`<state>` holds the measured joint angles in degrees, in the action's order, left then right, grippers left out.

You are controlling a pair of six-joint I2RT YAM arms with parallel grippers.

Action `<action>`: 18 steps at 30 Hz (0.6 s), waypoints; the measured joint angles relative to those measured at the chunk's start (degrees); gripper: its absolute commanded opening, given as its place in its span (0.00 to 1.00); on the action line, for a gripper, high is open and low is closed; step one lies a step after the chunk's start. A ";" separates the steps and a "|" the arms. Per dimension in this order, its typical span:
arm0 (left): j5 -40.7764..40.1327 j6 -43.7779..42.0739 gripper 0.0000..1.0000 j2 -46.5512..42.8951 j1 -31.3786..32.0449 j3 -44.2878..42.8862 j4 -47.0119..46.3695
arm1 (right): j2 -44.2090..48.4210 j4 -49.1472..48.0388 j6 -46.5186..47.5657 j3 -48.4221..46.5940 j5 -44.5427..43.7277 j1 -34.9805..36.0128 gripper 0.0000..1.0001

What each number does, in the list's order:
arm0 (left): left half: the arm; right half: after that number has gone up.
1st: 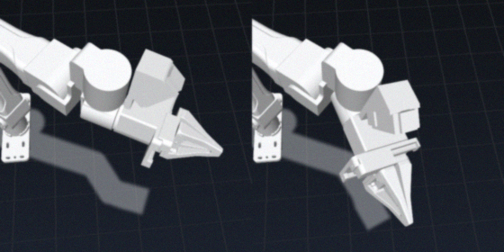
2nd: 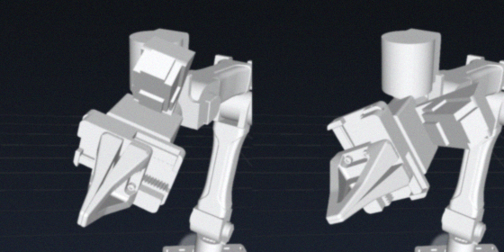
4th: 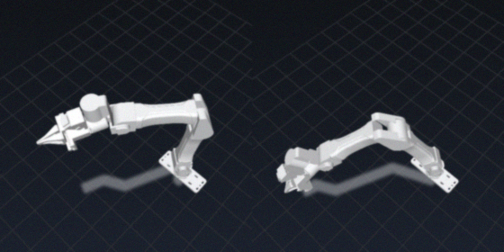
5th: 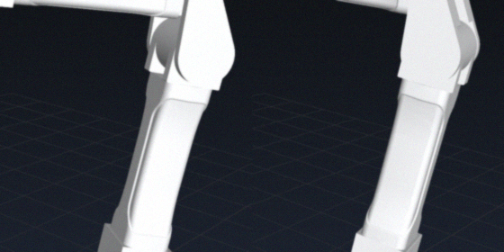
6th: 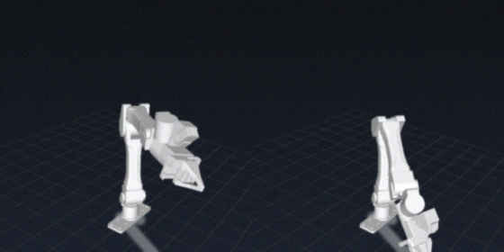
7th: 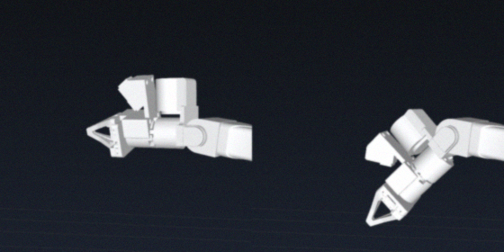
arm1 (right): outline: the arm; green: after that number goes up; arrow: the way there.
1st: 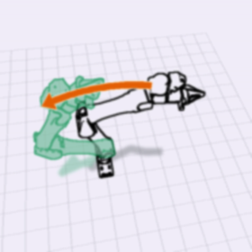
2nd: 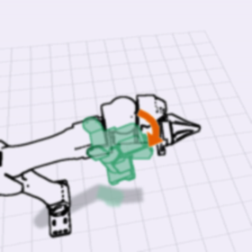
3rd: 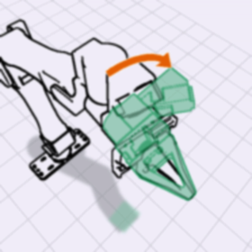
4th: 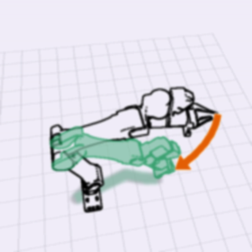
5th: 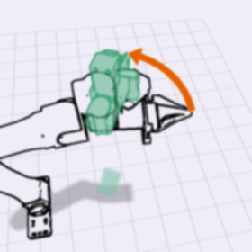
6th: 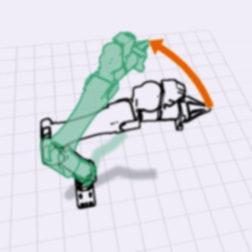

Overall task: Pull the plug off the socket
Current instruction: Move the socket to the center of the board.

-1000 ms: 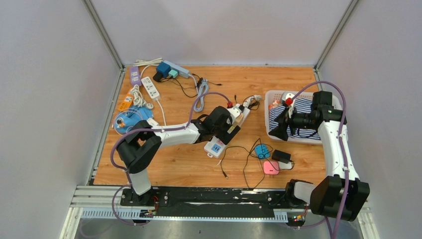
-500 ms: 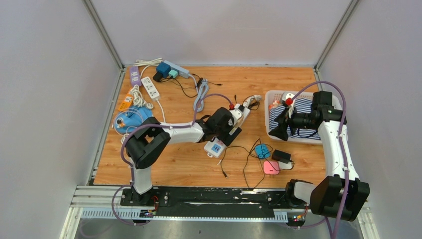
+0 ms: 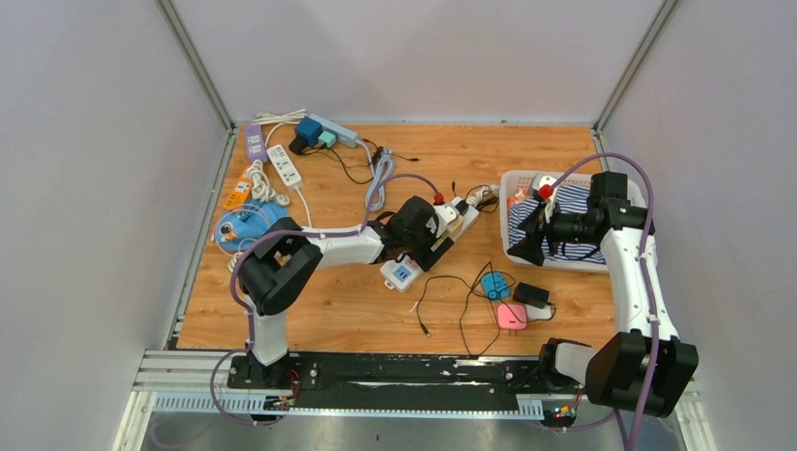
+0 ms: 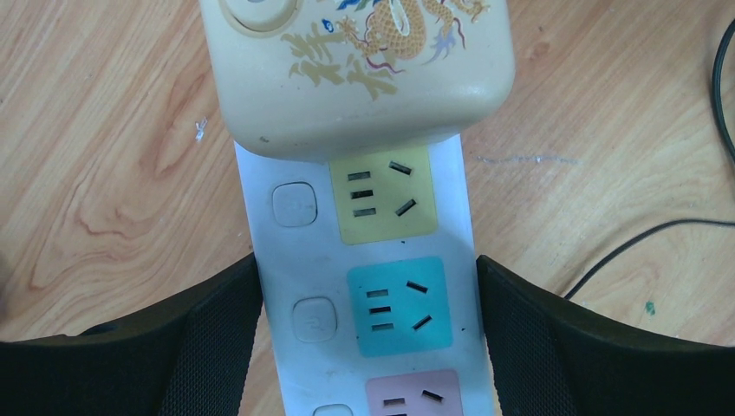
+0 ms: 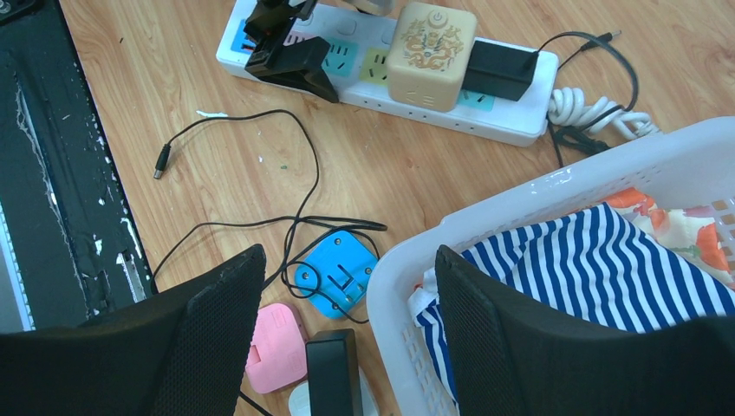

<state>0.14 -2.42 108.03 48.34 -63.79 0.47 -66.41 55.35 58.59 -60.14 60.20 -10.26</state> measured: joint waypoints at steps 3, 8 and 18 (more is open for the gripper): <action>0.50 -3.19 0.21 -1.55 0.00 1.42 0.87 | 0.00 0.00 0.00 0.00 0.20 0.00 0.74; 1.64 -12.00 0.12 -5.42 -0.33 3.17 9.03 | -0.02 0.00 0.07 0.02 0.28 0.11 0.74; 13.35 -22.23 0.13 -6.49 -3.65 3.13 15.61 | -2.01 -0.28 1.31 -0.11 -0.76 5.46 0.75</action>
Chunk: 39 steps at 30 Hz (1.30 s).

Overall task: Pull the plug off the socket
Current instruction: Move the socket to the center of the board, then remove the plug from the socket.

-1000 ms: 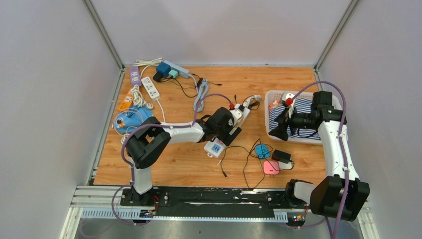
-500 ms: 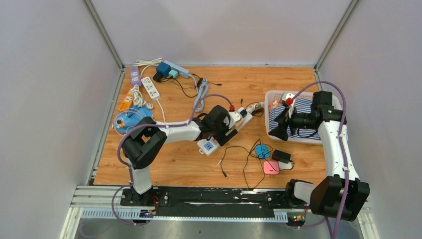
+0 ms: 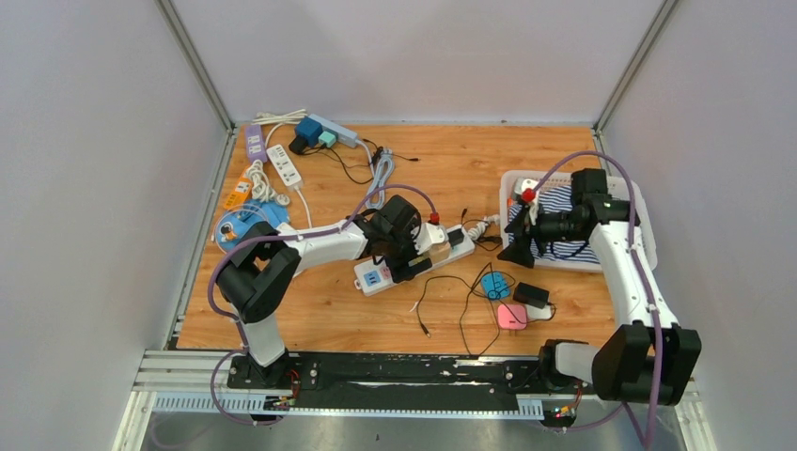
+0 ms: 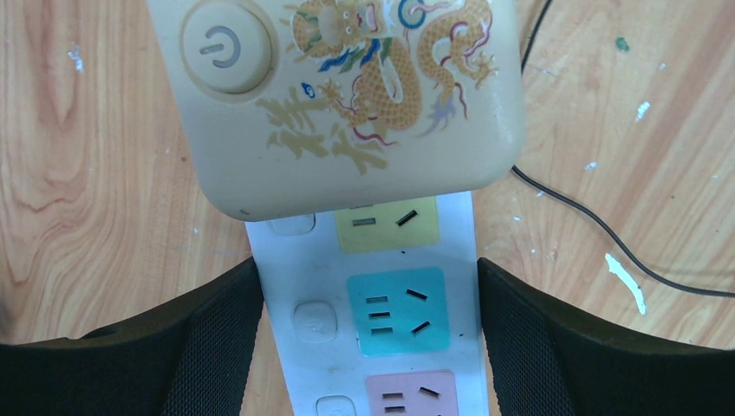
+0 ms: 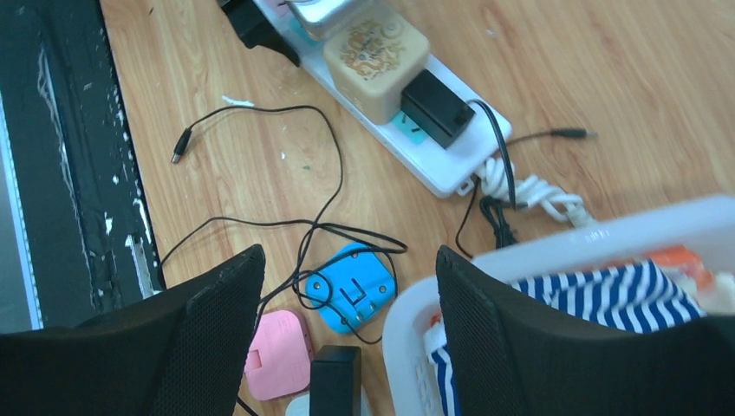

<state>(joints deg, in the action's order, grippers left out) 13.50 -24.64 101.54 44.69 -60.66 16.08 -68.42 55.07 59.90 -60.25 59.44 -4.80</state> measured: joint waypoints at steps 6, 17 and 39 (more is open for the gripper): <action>1.86 -1.18 0.24 0.11 -0.37 -0.50 1.25 | -6.78 1.36 11.98 -4.81 -0.87 9.99 0.82; 3.63 -0.20 0.60 -1.53 -1.07 2.19 -1.57 | -24.44 11.37 41.59 -16.15 3.32 13.70 0.70; 4.39 -0.87 0.63 -7.17 -1.07 10.12 -6.71 | -26.25 -5.42 21.84 -11.61 -9.81 23.76 0.72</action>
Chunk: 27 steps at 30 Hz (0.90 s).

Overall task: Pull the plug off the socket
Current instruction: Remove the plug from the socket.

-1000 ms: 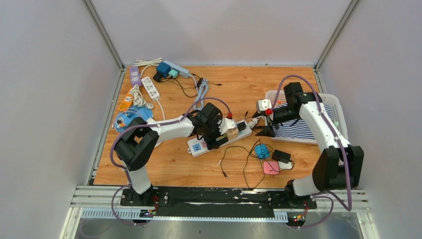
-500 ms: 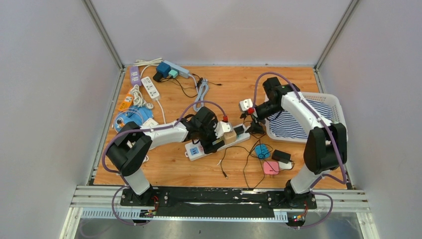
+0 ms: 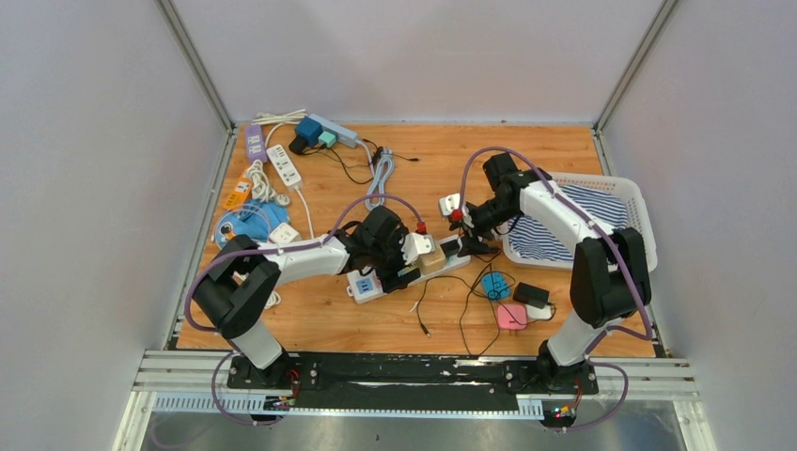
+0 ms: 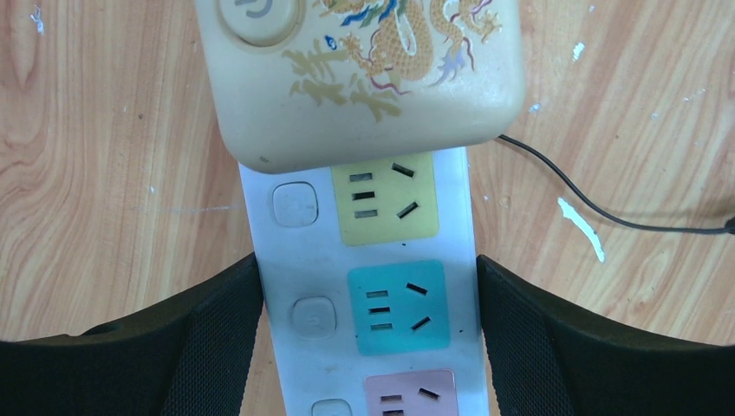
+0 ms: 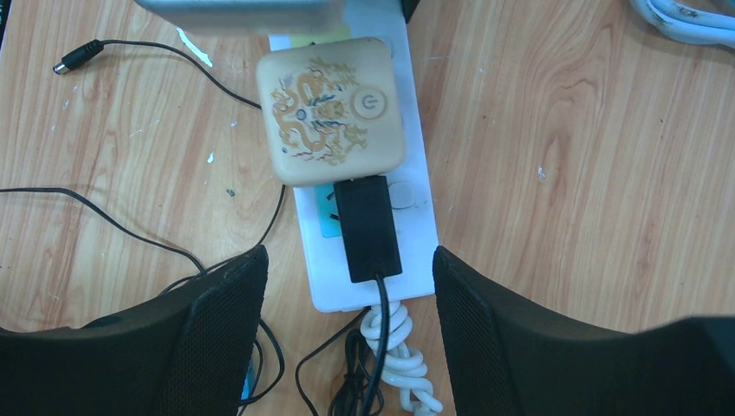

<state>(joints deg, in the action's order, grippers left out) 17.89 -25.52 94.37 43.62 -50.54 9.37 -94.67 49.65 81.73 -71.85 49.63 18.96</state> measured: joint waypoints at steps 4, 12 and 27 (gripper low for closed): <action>0.20 -0.33 0.65 -3.15 0.00 3.02 -1.75 | -0.17 -1.14 -1.38 0.46 0.00 0.07 0.72; 0.72 -0.79 0.71 -3.61 -0.39 3.32 -2.86 | -1.29 -2.49 -2.58 1.33 -0.11 1.66 0.70; 1.38 -0.81 0.79 -3.41 -1.22 3.32 -3.37 | -2.58 -5.60 -4.52 2.82 -4.26 4.28 0.65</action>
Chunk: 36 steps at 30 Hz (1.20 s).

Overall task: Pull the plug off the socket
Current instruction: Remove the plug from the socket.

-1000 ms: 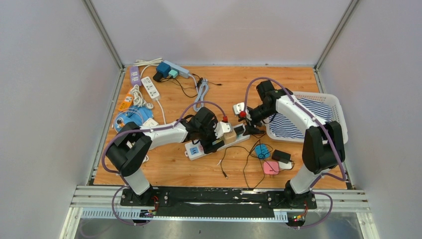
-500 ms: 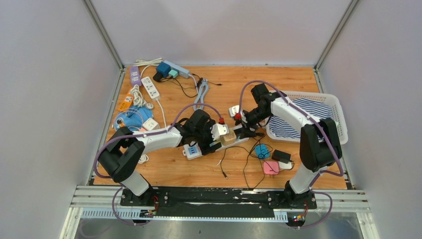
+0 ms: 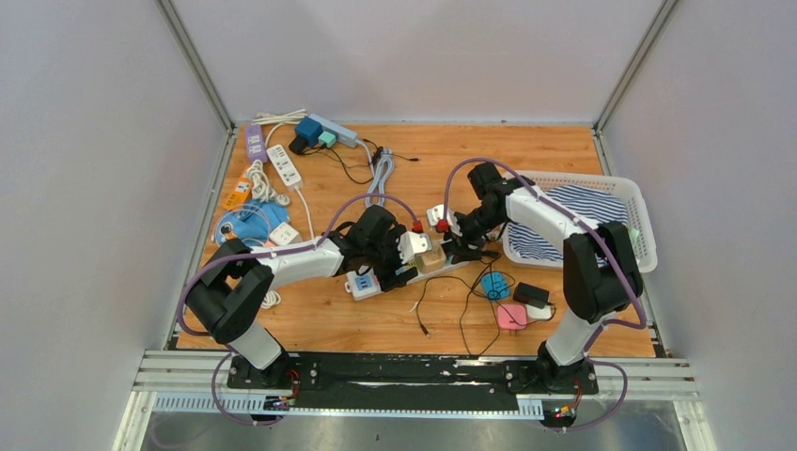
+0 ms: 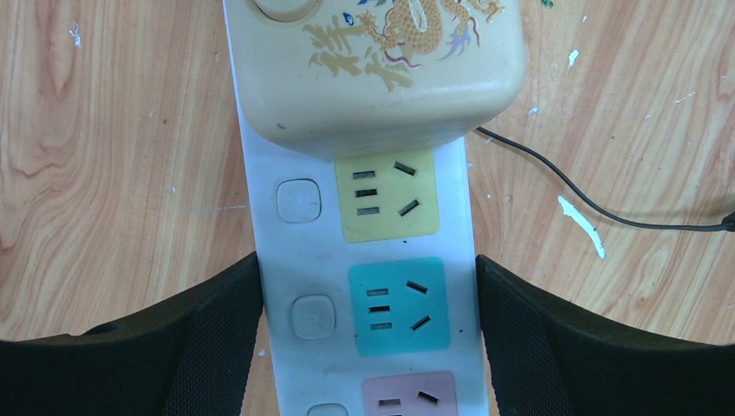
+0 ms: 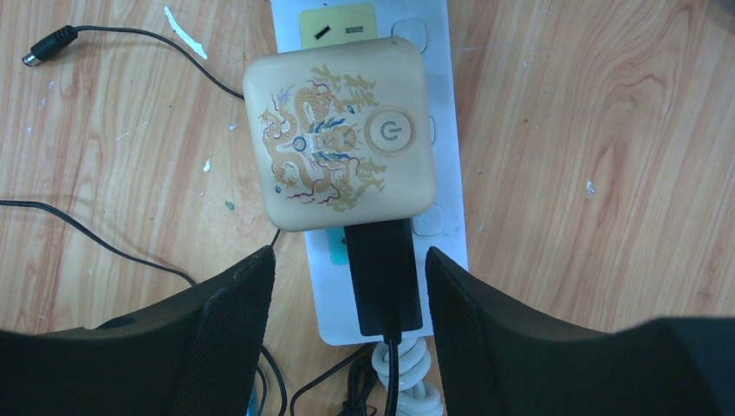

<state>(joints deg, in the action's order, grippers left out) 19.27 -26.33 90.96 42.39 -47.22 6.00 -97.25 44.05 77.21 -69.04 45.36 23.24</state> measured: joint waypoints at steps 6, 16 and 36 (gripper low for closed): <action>-0.04 0.00 0.81 0.02 0.00 0.00 -0.02 | 0.00 -1.42 -0.94 0.33 -2.08 1.31 0.61; -0.04 0.00 0.89 0.02 -0.02 0.00 -0.11 | -0.11 -2.58 -1.60 0.55 -3.45 1.46 0.57; 0.04 0.22 1.00 -6.73 -0.98 3.76 -2.91 | -0.52 -3.41 -1.64 0.72 -3.50 1.53 0.52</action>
<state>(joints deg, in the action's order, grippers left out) 19.31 -26.11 84.23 41.41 -43.46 3.09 -97.78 40.64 75.57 -68.31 41.87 24.77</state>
